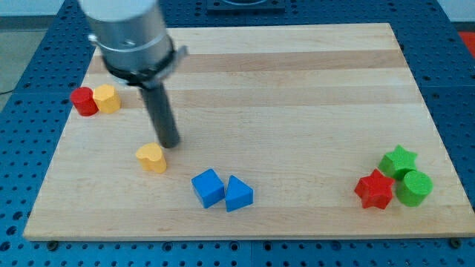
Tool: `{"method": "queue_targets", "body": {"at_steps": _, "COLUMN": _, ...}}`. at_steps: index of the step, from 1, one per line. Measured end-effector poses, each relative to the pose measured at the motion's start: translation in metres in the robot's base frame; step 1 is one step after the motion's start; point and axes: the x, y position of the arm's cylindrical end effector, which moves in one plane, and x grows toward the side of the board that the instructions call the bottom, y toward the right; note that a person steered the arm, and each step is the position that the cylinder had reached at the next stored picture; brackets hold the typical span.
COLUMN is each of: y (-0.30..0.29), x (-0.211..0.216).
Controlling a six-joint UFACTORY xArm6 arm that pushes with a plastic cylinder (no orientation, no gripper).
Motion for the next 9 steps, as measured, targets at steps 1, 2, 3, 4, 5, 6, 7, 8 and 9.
{"method": "queue_targets", "body": {"at_steps": 1, "y": 0.047, "x": 0.028}}
{"method": "queue_targets", "body": {"at_steps": 2, "y": 0.034, "x": 0.055}}
{"method": "queue_targets", "body": {"at_steps": 3, "y": -0.007, "x": 0.048}}
{"method": "queue_targets", "body": {"at_steps": 4, "y": -0.044, "x": 0.027}}
{"method": "queue_targets", "body": {"at_steps": 5, "y": -0.081, "x": 0.005}}
{"method": "queue_targets", "body": {"at_steps": 6, "y": -0.103, "x": -0.023}}
{"method": "queue_targets", "body": {"at_steps": 7, "y": -0.115, "x": -0.025}}
{"method": "queue_targets", "body": {"at_steps": 8, "y": -0.088, "x": 0.034}}
{"method": "queue_targets", "body": {"at_steps": 9, "y": -0.12, "x": 0.058}}
